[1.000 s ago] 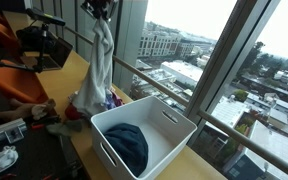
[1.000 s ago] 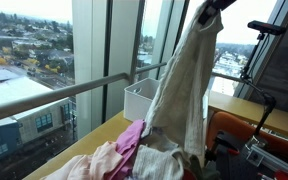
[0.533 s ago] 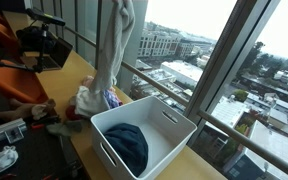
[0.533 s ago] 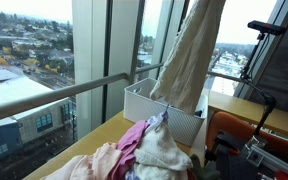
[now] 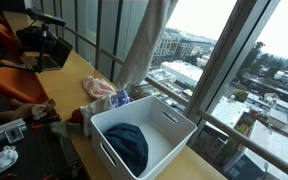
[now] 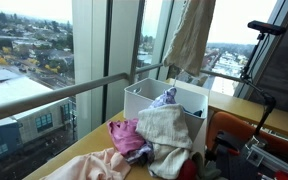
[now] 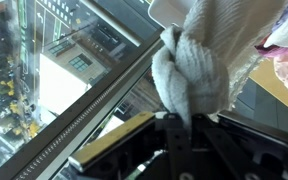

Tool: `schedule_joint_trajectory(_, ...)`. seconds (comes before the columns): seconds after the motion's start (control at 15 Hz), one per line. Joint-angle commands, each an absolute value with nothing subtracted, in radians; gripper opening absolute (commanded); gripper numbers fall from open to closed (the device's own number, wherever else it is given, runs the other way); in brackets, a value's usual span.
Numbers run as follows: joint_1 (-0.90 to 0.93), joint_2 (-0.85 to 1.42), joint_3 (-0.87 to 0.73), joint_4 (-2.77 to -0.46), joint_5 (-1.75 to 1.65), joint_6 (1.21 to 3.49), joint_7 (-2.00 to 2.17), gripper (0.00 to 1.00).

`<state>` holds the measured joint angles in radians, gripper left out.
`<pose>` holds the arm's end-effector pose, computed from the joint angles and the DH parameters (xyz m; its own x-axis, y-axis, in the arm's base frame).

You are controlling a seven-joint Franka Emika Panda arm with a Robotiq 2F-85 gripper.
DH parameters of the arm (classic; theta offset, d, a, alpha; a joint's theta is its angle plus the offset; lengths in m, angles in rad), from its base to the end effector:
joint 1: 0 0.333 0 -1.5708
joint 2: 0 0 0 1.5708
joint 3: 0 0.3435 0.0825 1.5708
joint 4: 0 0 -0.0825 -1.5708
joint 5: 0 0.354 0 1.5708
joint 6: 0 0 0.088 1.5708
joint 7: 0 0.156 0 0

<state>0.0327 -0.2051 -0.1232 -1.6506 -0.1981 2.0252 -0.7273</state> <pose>0.5066 -0.0747 0.7305 0.7023 0.6502 0.2899 0.4769 -0.7320 0.4865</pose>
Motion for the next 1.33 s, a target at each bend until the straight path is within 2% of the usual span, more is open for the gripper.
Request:
schedule_joint_trajectory(0.0, -0.001, -0.062, -0.145, -1.511, -0.149, 2.011, -0.834, 0.01)
schedule_joint_trajectory(1.0, -0.174, 0.26, -0.107, -1.551, 0.032, 2.066, -1.075, 0.01)
schedule_joint_trajectory(1.07, -0.175, 0.264, -0.102, -1.562, 0.03, 2.067, -1.078, 0.12)
schedule_joint_trajectory(1.13, -0.172, 0.261, -0.096, -1.581, 0.026, 2.069, -1.075, 0.33)
schedule_joint_trajectory(1.27, -0.164, 0.251, -0.083, -1.62, 0.02, 2.074, -1.07, 0.45)
